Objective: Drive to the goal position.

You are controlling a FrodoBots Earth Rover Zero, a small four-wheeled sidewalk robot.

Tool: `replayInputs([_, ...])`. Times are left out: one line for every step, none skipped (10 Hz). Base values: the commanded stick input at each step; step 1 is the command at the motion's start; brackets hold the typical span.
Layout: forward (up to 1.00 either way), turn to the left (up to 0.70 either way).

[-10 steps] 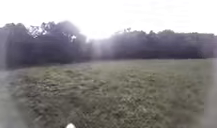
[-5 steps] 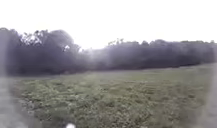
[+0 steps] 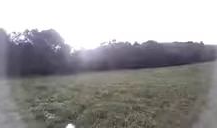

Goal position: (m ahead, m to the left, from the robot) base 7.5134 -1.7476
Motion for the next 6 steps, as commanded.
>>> replayInputs([0.7, 0.0])
replayInputs([0.7, 0.0])
replayInputs([0.7, 0.0])
replayInputs([0.7, 0.0])
replayInputs([0.7, 0.0])
replayInputs([0.7, 0.0])
